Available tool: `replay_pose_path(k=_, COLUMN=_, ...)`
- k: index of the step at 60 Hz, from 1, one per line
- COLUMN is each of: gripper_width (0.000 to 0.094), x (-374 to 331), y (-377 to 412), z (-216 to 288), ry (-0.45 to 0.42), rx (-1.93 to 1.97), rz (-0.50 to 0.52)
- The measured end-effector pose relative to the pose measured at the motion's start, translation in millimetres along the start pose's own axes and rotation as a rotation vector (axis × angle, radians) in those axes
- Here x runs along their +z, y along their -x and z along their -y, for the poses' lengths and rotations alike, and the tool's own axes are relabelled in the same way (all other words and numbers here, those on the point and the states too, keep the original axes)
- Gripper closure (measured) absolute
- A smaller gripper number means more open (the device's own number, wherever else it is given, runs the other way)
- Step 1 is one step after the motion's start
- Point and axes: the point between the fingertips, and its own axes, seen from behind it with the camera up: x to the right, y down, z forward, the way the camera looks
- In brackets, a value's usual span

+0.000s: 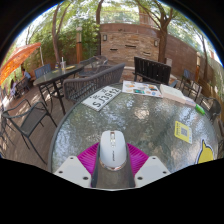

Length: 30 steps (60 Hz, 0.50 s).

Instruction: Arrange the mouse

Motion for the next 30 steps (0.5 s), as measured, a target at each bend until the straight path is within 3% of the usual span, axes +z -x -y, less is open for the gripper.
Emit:
replay_pose_path(k=9, gripper_width=0.0598, x=-3.5, y=6.4, z=1.5, ry=0.019, rx=-0.002, rz=0.006)
replay_pose_path(k=14, gripper_width=0.0597, x=-23.1, y=12.5, z=19.5, ry=-0.02, rx=-0.02, rz=0.026)
replay_pose_path(k=22, gripper_width=0.0598, x=-99.7, y=6.4, z=108.7, ry=-0.222, rx=0.046, rz=0.059)
replay_pose_path(k=30, gripper_width=0.0599, x=-195.3, y=-55.7, z=189.3, ry=-0.419, rx=0.144, rz=0.063)
